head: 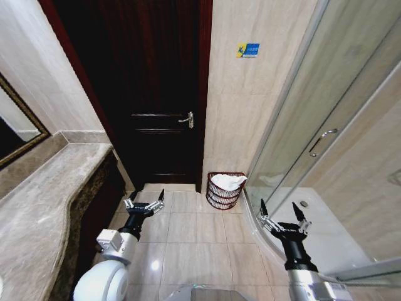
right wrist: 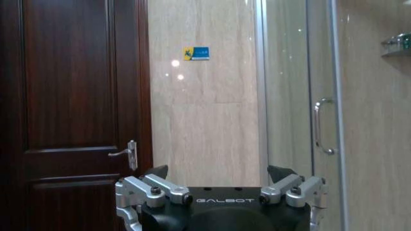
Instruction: Discard the used towel into the hamper.
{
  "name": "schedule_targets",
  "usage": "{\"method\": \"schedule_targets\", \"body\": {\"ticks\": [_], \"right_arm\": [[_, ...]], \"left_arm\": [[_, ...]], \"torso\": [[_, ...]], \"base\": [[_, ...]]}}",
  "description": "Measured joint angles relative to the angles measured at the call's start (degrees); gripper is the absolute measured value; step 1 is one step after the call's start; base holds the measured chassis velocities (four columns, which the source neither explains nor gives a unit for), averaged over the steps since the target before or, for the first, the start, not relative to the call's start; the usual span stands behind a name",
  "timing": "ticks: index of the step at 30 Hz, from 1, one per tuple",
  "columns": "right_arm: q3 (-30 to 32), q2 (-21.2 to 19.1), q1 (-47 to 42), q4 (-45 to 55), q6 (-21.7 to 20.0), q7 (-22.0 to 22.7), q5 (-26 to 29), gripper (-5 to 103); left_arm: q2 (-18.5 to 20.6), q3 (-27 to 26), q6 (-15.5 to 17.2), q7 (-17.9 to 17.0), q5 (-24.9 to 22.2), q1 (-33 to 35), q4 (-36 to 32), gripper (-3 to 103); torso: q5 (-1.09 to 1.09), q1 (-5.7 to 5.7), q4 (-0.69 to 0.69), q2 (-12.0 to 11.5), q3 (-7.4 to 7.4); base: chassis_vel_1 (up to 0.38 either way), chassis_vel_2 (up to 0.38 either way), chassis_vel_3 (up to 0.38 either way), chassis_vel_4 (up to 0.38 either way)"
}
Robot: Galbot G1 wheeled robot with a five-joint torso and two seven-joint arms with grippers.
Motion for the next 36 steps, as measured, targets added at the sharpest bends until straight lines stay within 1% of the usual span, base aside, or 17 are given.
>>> {"method": "schedule_targets", "body": {"ticks": [5,6,8,10,11,15,28,31,36], "right_arm": [[0.0,0.0,0.0,0.0,0.0,0.0,0.0,100],[0.0,0.0,0.0,0.0,0.0,0.0,0.0,100],[0.0,0.0,0.0,0.0,0.0,0.0,0.0,100],[0.0,0.0,0.0,0.0,0.0,0.0,0.0,100],[0.0,0.0,0.0,0.0,0.0,0.0,0.0,100],[0.0,0.0,0.0,0.0,0.0,0.0,0.0,100],[0.0,0.0,0.0,0.0,0.0,0.0,0.0,100],[0.0,0.0,0.0,0.0,0.0,0.0,0.0,100],[0.0,0.0,0.0,0.0,0.0,0.0,0.0,100]], "left_arm": [[0.0,0.0,0.0,0.0,0.0,0.0,0.0,100],[0.0,0.0,0.0,0.0,0.0,0.0,0.0,100],[0.0,0.0,0.0,0.0,0.0,0.0,0.0,100],[0.0,0.0,0.0,0.0,0.0,0.0,0.0,100],[0.0,0.0,0.0,0.0,0.0,0.0,0.0,100],[0.0,0.0,0.0,0.0,0.0,0.0,0.0,100],[0.0,0.0,0.0,0.0,0.0,0.0,0.0,100],[0.0,0.0,0.0,0.0,0.0,0.0,0.0,100],[0.0,0.0,0.0,0.0,0.0,0.0,0.0,100]], "torso": [[0.0,0.0,0.01,0.0,0.0],[-0.04,0.0,0.02,0.0,0.0],[0.01,-0.04,0.0,0.0,-0.02],[0.01,-0.05,0.01,0.0,-0.02],[-0.03,-0.05,0.0,0.0,-0.02],[0.0,-0.1,0.0,0.0,-0.06],[0.0,-0.82,0.02,-1.6,-0.9],[-0.01,-0.89,0.03,-1.7,-0.97],[-0.01,-0.9,0.0,-1.7,-0.99]], "base": [[0.184,-0.183,-0.16,0.184],[0.189,-0.2,-0.185,0.206],[0.206,-0.203,-0.185,0.179],[0.146,-0.181,-0.184,0.148],[0.146,-0.159,-0.164,0.148],[0.126,-0.092,-0.104,0.096],[0.027,0.049,0.058,0.034],[0.05,0.031,0.025,0.04],[0.0,0.0,0.0,0.0]]}}
